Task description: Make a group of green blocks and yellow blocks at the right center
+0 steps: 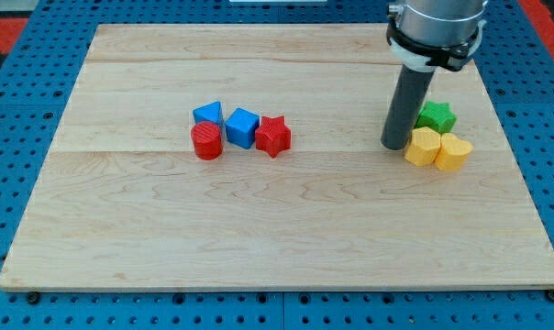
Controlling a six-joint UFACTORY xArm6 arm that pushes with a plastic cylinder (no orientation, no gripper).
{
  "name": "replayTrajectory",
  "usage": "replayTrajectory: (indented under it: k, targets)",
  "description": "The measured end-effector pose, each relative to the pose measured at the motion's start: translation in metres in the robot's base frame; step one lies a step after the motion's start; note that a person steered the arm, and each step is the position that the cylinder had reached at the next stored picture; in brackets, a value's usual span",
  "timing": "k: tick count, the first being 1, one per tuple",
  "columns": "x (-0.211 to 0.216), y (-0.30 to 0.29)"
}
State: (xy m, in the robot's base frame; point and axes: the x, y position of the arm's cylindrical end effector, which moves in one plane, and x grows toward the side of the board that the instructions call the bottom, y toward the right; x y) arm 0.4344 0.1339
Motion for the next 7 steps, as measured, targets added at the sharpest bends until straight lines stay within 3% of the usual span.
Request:
replayTrajectory:
  k: [1,2,3,4,5,7]
  targets:
    - [0.04,-0.007]
    - [0.093,0.029]
    - [0.083,0.062]
    - [0.049,0.06]
    - [0.041,0.071]
    - [0.067,0.088]
